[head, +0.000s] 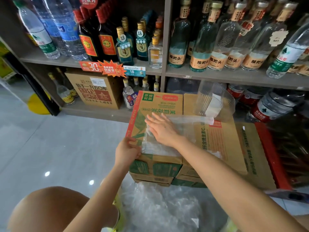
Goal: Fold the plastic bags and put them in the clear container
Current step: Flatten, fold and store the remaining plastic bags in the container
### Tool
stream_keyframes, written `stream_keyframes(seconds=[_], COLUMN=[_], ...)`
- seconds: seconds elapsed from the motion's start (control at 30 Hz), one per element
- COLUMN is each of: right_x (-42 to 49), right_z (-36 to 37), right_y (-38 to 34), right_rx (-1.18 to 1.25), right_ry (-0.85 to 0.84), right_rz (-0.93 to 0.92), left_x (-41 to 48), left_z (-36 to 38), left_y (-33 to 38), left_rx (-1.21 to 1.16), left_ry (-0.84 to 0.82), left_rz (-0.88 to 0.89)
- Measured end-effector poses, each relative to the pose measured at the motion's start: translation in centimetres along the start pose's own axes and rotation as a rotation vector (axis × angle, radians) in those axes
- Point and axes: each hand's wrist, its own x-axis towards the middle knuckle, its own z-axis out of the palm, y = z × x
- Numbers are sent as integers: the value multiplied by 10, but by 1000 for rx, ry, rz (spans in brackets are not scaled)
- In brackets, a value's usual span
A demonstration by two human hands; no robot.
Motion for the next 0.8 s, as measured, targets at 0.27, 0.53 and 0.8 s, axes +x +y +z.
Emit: stream_keyframes(seconds=[0.27, 0.53, 0.8], right_x=[17, 0, -35], right_z=[22, 7, 5], right_y=[14, 18, 38], right_rx=[-57, 10, -52], right_ry=[-146, 64, 111], right_rz=[61, 43, 327], left_x=[0, 2, 46], left_z=[-5, -5, 53], left_y=[-8, 17, 33], left_rx=[386, 648, 948], left_ry=[-36, 171, -75], left_rz=[209, 405, 926])
